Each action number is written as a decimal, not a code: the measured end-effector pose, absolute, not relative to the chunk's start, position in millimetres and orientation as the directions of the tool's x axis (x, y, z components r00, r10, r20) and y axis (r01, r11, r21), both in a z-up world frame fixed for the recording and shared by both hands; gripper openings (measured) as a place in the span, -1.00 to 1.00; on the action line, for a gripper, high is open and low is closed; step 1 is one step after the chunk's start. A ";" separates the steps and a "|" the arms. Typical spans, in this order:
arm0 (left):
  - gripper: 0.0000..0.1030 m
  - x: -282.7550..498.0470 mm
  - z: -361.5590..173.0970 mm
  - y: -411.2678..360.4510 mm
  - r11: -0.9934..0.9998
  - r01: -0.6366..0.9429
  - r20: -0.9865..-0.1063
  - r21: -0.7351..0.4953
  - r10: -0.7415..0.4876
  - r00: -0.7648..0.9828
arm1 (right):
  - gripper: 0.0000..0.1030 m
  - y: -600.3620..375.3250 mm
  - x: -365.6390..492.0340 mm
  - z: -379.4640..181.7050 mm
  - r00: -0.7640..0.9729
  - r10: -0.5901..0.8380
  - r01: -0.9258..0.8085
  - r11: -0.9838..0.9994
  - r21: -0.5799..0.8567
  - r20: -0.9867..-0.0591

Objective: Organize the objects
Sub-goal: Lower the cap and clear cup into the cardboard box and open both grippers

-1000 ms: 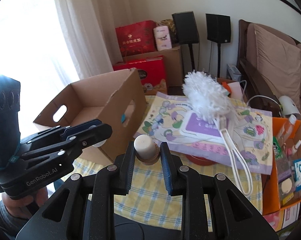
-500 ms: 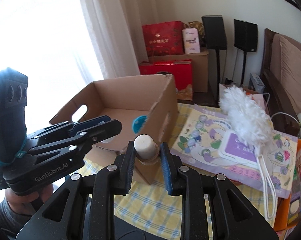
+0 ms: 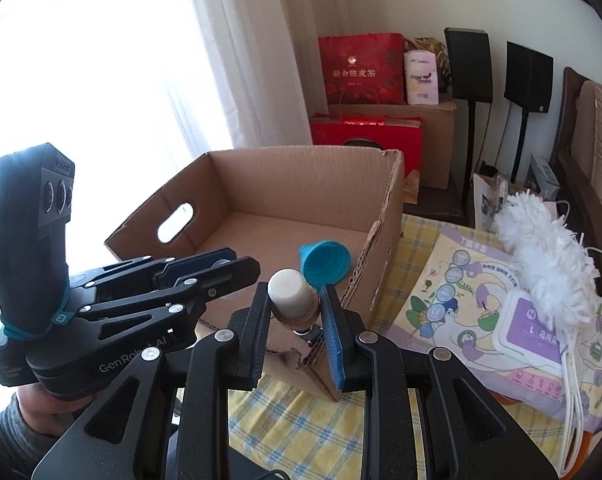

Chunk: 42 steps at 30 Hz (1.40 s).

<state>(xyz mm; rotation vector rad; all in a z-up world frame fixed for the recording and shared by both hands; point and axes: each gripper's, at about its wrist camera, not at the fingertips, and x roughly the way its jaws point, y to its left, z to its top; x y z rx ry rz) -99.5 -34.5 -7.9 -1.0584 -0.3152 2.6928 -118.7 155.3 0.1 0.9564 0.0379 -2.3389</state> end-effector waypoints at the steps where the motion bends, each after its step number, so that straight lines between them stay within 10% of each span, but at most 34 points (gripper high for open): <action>1: -0.55 -100.2 -9.1 -34.1 -0.950 -0.134 -0.642 -0.281 0.290 -0.710 | -0.52 153.8 -119.8 -1.6 -0.555 -0.522 0.543 -0.817 0.193 -0.647; 10: -0.45 -101.0 -17.7 -33.3 -0.944 -0.131 -0.656 -0.303 0.307 -0.689 | -0.41 154.0 -121.4 -4.6 -0.559 -0.517 0.539 -0.821 0.191 -0.648; 14: 0.04 -99.2 -13.5 -34.6 -0.936 -0.132 -0.643 -0.327 0.323 -0.694 | -0.35 159.1 -117.2 1.0 -0.575 -0.516 0.533 -0.825 0.188 -0.635; 32: 0.88 -78.2 3.6 -22.1 -0.932 -0.179 -0.602 -0.316 0.342 -0.722 | 0.42 206.3 -87.7 15.9 -0.654 -0.450 0.459 -0.875 0.154 -0.608; 42: 0.96 -62.6 2.2 1.9 -0.929 -0.235 -0.594 -0.285 0.364 -0.717 | 0.50 243.7 -71.5 10.2 -0.681 -0.393 0.385 -0.910 0.155 -0.617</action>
